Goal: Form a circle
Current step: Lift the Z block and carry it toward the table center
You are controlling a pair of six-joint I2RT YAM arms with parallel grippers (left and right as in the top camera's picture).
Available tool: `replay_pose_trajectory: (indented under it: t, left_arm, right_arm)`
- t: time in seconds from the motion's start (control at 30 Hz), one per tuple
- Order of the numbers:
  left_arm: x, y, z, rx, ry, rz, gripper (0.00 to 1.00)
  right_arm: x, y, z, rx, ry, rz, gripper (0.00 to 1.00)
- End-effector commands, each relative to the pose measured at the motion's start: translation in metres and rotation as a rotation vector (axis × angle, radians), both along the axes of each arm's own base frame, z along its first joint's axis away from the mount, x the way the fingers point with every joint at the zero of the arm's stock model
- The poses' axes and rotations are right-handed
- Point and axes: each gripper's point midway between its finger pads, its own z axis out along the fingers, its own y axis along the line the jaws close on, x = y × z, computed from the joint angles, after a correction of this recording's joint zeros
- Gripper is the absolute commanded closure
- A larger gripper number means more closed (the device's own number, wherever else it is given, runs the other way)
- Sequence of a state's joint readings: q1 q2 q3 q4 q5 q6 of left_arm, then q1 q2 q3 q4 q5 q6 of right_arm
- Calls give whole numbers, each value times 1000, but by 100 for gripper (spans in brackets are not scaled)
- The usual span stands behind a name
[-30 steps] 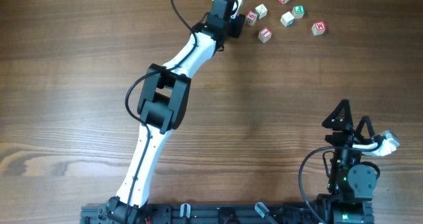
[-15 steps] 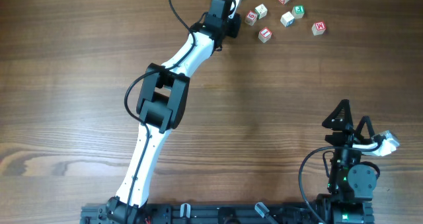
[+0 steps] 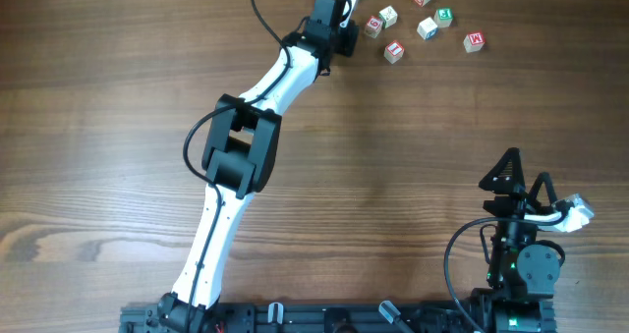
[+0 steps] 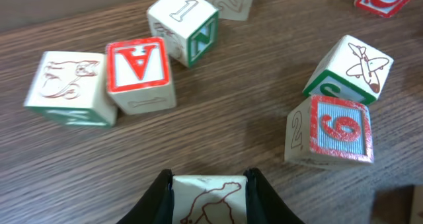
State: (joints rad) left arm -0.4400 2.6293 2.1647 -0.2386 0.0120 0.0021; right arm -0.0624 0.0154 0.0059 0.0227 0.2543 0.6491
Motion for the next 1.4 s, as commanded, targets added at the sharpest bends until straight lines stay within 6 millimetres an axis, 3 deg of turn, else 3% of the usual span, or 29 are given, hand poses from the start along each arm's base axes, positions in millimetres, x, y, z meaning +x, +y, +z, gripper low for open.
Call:
replay_pose_trajectory:
  t: [0.0,0.03,0.1,0.2,0.33,0.43,0.6,0.77,0.93,1.23,1.37]
  left_arm:
    - [8,14,108,-24,-140,66,86]
    - [3,17,131,-27,-149,68,86]
    - [-8,22,160,-27,-149,68,84]
    - [-31,30,190,-16,-117,67,84]
    - [-70,36,210,13,-28,39,90]
    - [-106,40,212,60,70,15,92]
    - [-168,46,182,111,331,65,95]
    - [-204,51,142,187,513,100,96]
    - [-212,50,106,208,564,114,95]
    - [-226,58,15,150,643,274,95]
    - [-232,63,-13,149,640,274,95]
  right_arm:
    - [0,1,1,-13,-3,9,0]
    - [0,1,1,-13,-2,9,0]
    - [0,1,1,-13,-2,9,0]
    - [0,1,1,-13,-2,9,0]
    - [0,1,1,-13,-2,9,0]
    - [0,1,1,-13,-2,9,0]
    - [0,1,1,-13,-2,9,0]
    - [0,1,1,-13,-2,9,0]
    - [0,1,1,-13,-2,9,0]
    - [0,1,1,-13,-2,9,0]
    - [0,1,1,-13,-2,9,0]
